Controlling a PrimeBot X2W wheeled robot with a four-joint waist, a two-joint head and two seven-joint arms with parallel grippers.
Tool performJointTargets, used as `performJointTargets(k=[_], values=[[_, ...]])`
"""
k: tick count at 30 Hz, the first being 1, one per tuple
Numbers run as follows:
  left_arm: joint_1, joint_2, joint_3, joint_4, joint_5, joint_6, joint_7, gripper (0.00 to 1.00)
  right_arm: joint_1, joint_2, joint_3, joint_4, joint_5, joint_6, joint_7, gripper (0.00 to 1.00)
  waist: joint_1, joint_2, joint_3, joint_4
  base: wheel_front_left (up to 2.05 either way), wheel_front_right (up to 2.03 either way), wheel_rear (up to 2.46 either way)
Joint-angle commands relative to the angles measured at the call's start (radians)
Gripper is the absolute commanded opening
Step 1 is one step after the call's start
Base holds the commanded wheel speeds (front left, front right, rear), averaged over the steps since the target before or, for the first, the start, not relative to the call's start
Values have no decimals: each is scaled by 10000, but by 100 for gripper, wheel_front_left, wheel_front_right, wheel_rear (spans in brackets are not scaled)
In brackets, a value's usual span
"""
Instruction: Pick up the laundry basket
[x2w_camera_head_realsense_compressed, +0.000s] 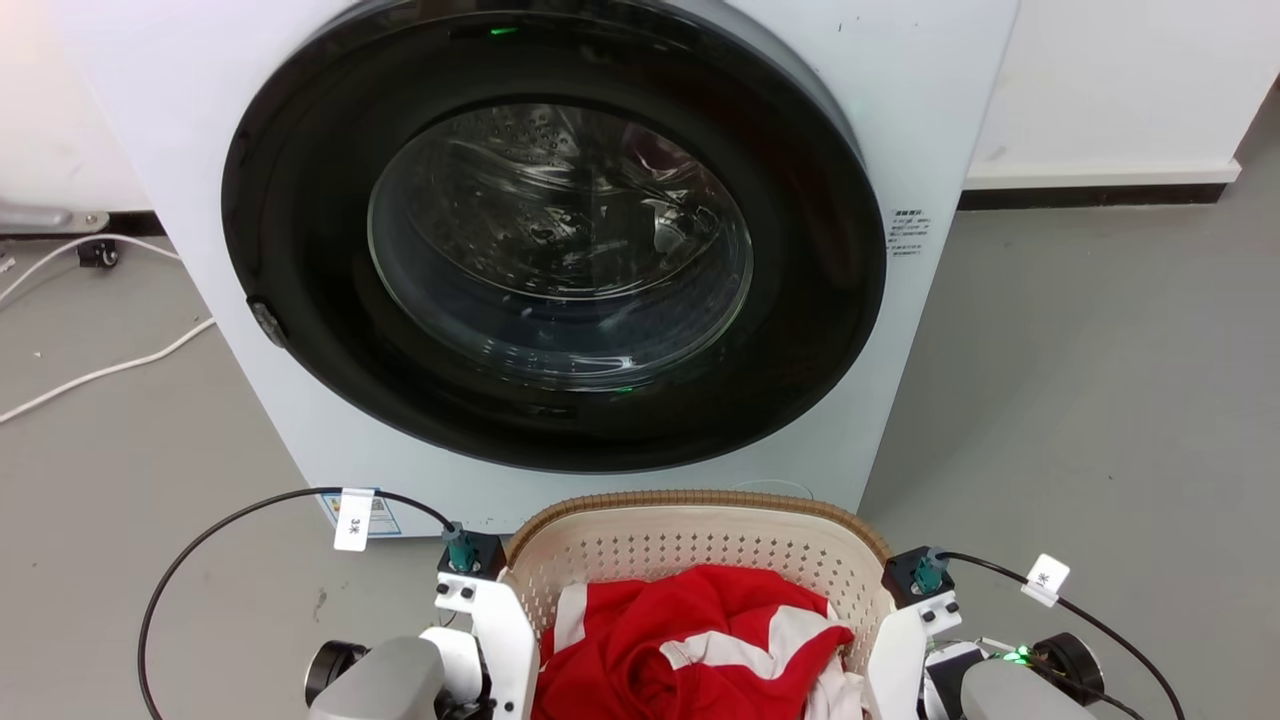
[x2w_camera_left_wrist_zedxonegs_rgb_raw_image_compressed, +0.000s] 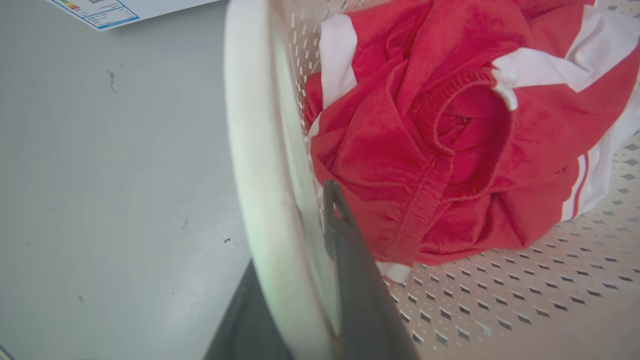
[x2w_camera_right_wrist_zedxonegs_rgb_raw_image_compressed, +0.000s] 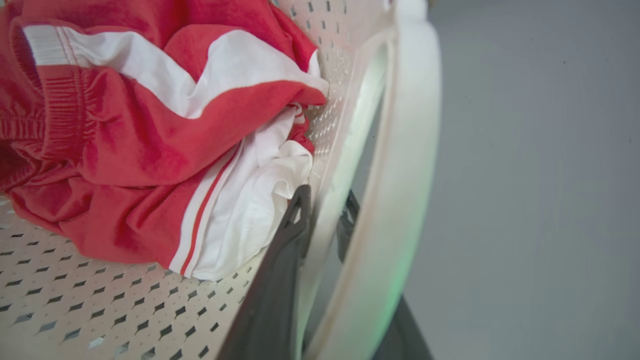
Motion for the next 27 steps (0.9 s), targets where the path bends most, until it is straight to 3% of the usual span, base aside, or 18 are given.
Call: performJointTargets(k=[1,27], values=[[-6,156,-60,9,-14,-11,-68,0,131,-105,174,95,-17,31,80,0,1,-1,-49,-12,0,0,0],[-146,190,-544,171,-422,-11,-203,0,199,-105,804,259,608,32,-67,0,1,-1,-234,-106,0,0,0]])
